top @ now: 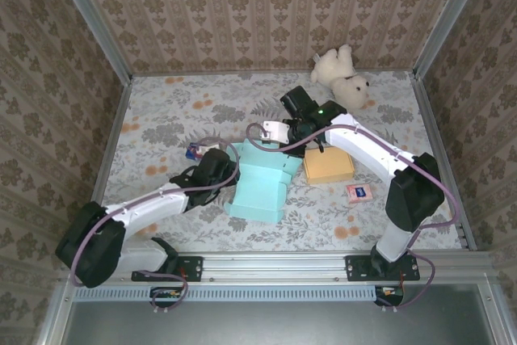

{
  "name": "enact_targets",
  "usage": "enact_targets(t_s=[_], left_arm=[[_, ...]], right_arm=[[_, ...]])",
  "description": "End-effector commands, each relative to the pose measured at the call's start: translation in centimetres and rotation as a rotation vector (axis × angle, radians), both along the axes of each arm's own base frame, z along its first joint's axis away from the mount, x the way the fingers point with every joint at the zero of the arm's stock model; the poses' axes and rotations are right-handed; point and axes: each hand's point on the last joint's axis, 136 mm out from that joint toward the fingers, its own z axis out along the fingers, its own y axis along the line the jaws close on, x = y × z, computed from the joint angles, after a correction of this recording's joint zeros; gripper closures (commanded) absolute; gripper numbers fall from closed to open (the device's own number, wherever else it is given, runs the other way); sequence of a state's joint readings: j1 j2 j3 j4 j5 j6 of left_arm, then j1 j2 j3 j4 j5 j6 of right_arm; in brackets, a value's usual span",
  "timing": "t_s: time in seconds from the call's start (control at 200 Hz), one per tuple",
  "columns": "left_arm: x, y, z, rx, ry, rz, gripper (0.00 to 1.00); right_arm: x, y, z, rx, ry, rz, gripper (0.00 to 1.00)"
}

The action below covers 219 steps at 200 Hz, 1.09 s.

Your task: Fold the paper box

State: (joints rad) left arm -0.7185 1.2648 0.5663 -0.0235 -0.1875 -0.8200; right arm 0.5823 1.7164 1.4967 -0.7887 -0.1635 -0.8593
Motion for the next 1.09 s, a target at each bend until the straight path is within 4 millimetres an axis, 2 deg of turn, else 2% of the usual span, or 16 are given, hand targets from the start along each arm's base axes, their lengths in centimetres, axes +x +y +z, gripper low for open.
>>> enact_targets(t_s=[0.0, 0.31, 0.425, 0.53, 0.645, 0.82, 0.955, 1.09], left_arm=[[0.8, -1.4, 0.8, -0.052, -0.007, -0.008, 0.59], [1.4, -2.5, 0.8, -0.071, -0.004, -0.027, 0.58], [1.2, -2.2, 1.1, -0.066, -0.019, -0.029, 0.58], [0.6, -1.5, 2.4, -0.057, -0.083, -0.029, 0.58], [-0.2, -0.2, 4.3, -0.019, -0.159, -0.019, 0.57], [-1.9, 3.0, 6.7, 0.008, -0.274, 0.043, 0.57], [-2.6, 5.6, 7.0, 0.015, -0.343, 0.102, 0.45], [-2.9, 6.8, 6.5, 0.028, -0.372, 0.133, 0.44]], right_arm=[[-0.4, 0.3, 0.0, 0.023, 0.035, 0.007, 1.00], [-0.4, 0.5, -0.5, 0.019, 0.041, 0.027, 1.00], [-0.1, 0.3, -0.6, 0.009, 0.027, 0.020, 1.00], [0.2, 0.1, -0.8, -0.008, 0.012, 0.011, 1.00], [0.5, -0.2, -0.8, -0.030, -0.023, 0.011, 1.00], [0.4, 0.0, -0.6, -0.070, -0.122, 0.056, 1.00], [-0.1, 0.4, -0.4, -0.125, -0.213, 0.111, 1.00], [-0.3, 0.4, -0.7, -0.197, -0.277, 0.146, 1.00]])
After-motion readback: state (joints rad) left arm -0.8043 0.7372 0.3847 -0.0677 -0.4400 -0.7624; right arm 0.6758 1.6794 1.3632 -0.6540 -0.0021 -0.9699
